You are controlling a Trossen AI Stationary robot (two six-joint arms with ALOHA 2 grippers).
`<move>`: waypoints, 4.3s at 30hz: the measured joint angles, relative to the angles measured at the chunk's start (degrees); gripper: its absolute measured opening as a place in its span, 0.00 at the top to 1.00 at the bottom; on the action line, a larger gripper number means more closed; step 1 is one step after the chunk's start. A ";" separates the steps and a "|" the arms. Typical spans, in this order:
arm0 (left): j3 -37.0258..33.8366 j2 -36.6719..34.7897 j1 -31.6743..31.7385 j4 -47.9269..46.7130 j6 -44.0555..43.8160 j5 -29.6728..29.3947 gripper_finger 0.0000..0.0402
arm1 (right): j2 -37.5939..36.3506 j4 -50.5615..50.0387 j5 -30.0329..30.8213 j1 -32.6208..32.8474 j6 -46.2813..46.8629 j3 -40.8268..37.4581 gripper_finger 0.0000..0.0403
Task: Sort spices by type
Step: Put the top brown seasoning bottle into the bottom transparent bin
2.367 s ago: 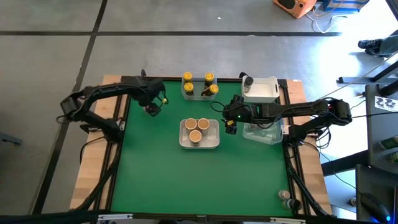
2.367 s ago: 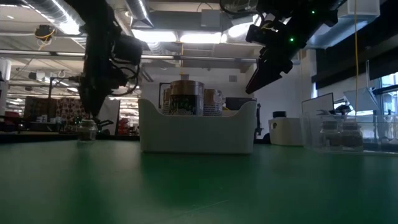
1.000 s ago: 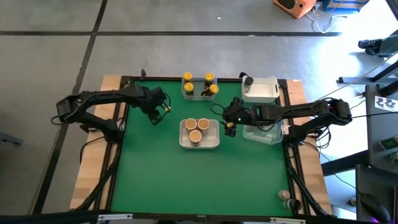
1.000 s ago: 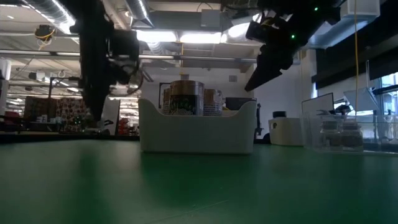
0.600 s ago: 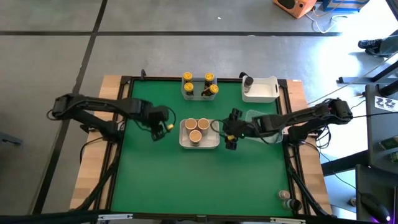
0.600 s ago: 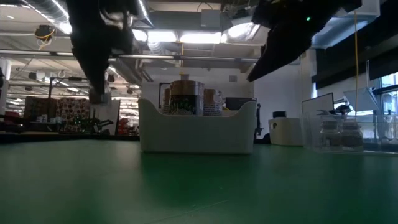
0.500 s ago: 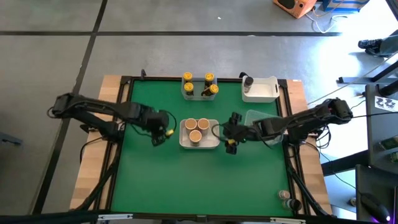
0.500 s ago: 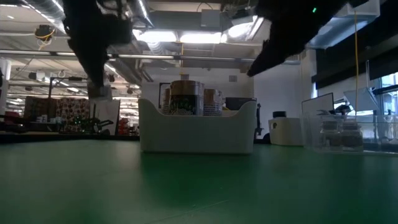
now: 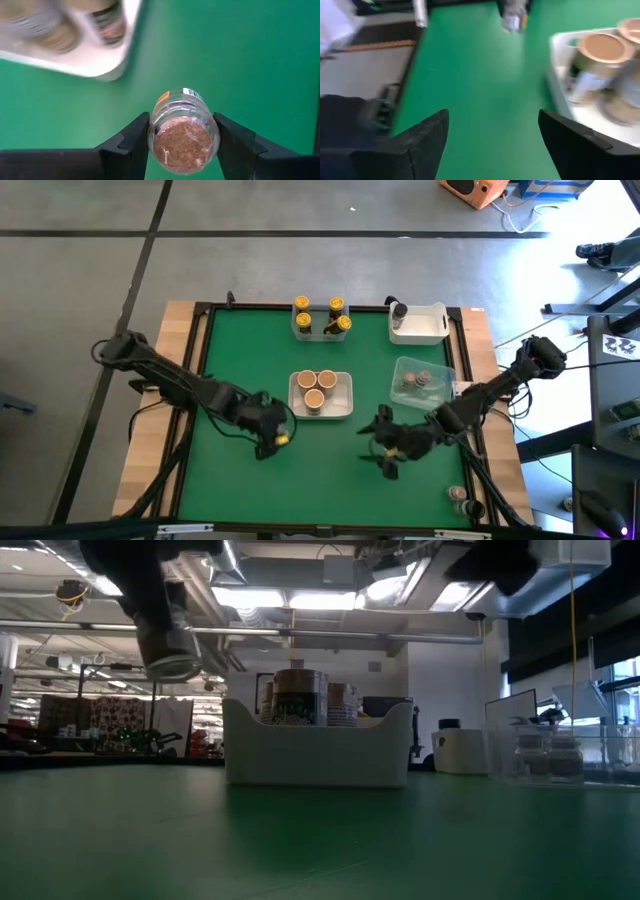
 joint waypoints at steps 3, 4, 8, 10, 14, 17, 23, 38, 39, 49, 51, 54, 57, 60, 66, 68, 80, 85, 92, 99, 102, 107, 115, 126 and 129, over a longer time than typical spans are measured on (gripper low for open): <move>5.15 5.96 -1.48 0.10 1.37 -0.07 0.58 | 0.00 2.26 0.56 3.16 1.64 0.00 0.24; 7.24 8.18 -1.87 0.05 2.06 -0.15 0.58 | 0.00 2.43 0.94 4.10 2.31 0.00 0.24; 16.63 16.75 -2.59 -0.15 5.84 -0.20 0.58 | 0.00 2.23 4.43 7.41 4.30 0.00 0.24; 21.26 20.67 -2.79 -0.45 7.48 -0.06 0.58 | 0.00 2.18 5.91 8.78 4.42 0.00 0.24; 29.02 27.28 -2.79 -0.26 10.78 -0.04 0.58 | 0.00 1.50 6.29 10.63 4.43 0.00 0.24; 33.35 31.38 -2.79 0.72 12.13 -0.02 0.58 | 0.00 0.85 6.25 11.25 4.51 0.00 0.24; 38.24 38.29 -2.79 2.12 15.21 -0.02 0.58 | 0.00 -2.78 6.75 11.16 6.86 0.00 0.24; 38.40 44.41 -1.29 7.86 19.22 0.39 0.58 | 0.17 -5.80 8.37 11.09 7.48 0.00 0.24; 38.40 44.43 -1.25 7.88 19.21 0.41 0.58 | 0.17 -5.74 8.64 11.09 7.38 0.00 0.24; 38.12 44.34 -0.50 9.56 19.13 0.42 0.47 | 0.17 -7.20 9.21 11.10 7.17 0.00 0.24; 38.03 44.35 -0.36 9.59 19.03 0.42 0.43 | 0.20 -7.20 9.22 11.09 7.17 0.00 0.24; 38.03 44.34 -0.30 9.72 19.14 0.42 0.38 | 0.20 -7.20 9.30 11.09 7.17 0.00 0.24; 38.15 44.08 -0.27 7.94 20.18 0.42 0.36 | 0.22 -7.18 9.43 11.09 7.17 0.00 0.24; 39.23 42.33 -0.30 3.22 20.39 0.44 0.36 | 0.22 -7.00 9.43 11.09 7.17 0.00 0.24; 39.35 38.52 -2.54 -4.34 19.30 -2.02 0.37 | 1.60 -3.45 9.89 11.09 6.97 -0.02 0.24; 38.33 37.72 -3.98 -5.00 19.88 -3.71 0.38 | 3.38 -1.44 9.98 11.09 6.37 -0.04 0.24; 24.01 36.46 -10.49 3.83 13.40 -8.76 0.38 | 12.80 4.81 0.17 4.97 2.43 4.40 0.24; 19.07 35.03 -12.55 5.34 9.57 -12.77 0.38 | 16.19 -2.28 -4.77 1.43 1.33 10.93 0.24; 9.89 27.35 -14.08 11.06 6.25 -13.46 0.38 | 23.05 -15.82 -8.91 -2.38 2.78 22.18 0.24; -4.50 16.21 -15.05 26.86 4.36 -17.40 0.38 | 29.32 -23.57 -14.71 -3.93 7.93 28.25 0.24; -10.07 13.84 -14.99 36.25 4.13 -19.16 0.38 | 30.52 -23.73 -16.27 -3.94 10.32 28.41 0.24; -14.86 13.61 -14.31 48.65 4.07 -19.41 0.38 | 31.23 -26.14 -14.28 -4.01 11.94 28.30 0.24; -15.67 13.63 -14.25 49.97 4.43 -19.42 0.38 | 34.82 -26.31 -13.10 -4.06 11.89 28.28 0.24; -15.65 13.66 -14.13 49.99 5.54 -19.45 0.38 | 35.87 -25.06 -12.64 -3.93 11.71 28.24 0.38; -15.65 13.66 -14.13 49.98 5.58 -19.50 0.38 | 35.87 -25.83 -13.02 -3.93 11.69 28.24 0.45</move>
